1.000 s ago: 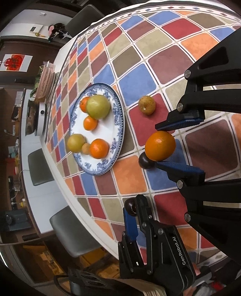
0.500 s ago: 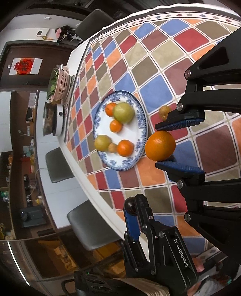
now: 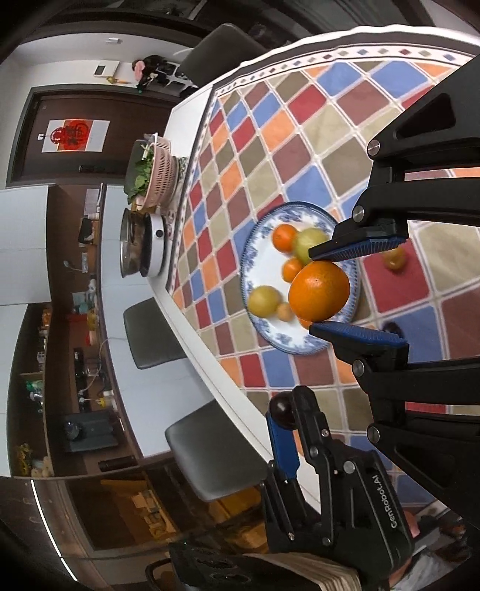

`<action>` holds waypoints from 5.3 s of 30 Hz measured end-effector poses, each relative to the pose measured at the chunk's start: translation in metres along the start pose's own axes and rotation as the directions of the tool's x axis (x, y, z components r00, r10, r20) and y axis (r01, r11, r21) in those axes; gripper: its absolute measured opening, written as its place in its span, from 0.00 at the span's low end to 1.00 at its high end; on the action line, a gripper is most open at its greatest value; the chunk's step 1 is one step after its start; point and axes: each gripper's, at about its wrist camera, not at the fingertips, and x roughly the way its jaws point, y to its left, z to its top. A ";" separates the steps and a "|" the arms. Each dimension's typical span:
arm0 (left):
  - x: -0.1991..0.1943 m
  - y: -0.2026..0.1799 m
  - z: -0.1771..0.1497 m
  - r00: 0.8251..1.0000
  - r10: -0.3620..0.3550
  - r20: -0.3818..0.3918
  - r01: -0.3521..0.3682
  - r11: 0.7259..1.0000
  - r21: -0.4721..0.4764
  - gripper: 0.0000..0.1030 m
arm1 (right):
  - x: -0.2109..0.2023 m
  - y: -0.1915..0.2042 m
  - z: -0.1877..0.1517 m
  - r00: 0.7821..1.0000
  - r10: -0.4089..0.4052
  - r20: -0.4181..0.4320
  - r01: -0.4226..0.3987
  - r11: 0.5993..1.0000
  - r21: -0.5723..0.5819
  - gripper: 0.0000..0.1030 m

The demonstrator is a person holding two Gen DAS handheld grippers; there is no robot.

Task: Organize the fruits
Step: 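Carry the plum and orange onto the plate and open both tools, then withdraw both open tools from the plate toward the last fruits, then grasp the second dark plum with the left tool while the right tool grasps the small brown fruit, then carry the plum and brown fruit onto the plate and open both tools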

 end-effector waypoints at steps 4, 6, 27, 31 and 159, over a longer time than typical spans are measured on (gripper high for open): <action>0.013 0.004 0.011 1.000 -0.010 -0.011 0.010 1.000 -0.008 0.28 | 0.011 -0.010 0.014 1.000 0.010 -0.006 -0.010 1.000 0.008 0.33; 0.019 0.007 0.016 1.000 -0.014 -0.019 0.014 1.000 -0.013 0.28 | 0.018 -0.015 0.019 1.000 0.012 -0.013 -0.012 1.000 0.013 0.33; 0.132 0.037 0.060 0.988 -0.047 -0.147 0.045 0.999 -0.018 0.28 | 0.128 -0.062 0.058 0.986 0.054 -0.159 -0.047 0.998 0.050 0.33; 0.155 0.043 0.060 0.981 -0.047 -0.188 0.044 0.999 -0.022 0.28 | 0.148 -0.069 0.060 0.979 0.051 -0.195 -0.044 0.998 0.043 0.33; 0.084 -0.027 -0.086 0.959 -0.071 -0.274 0.047 0.994 -0.094 0.26 | 0.088 -0.018 -0.087 0.970 -0.086 -0.226 0.072 0.995 -0.070 0.30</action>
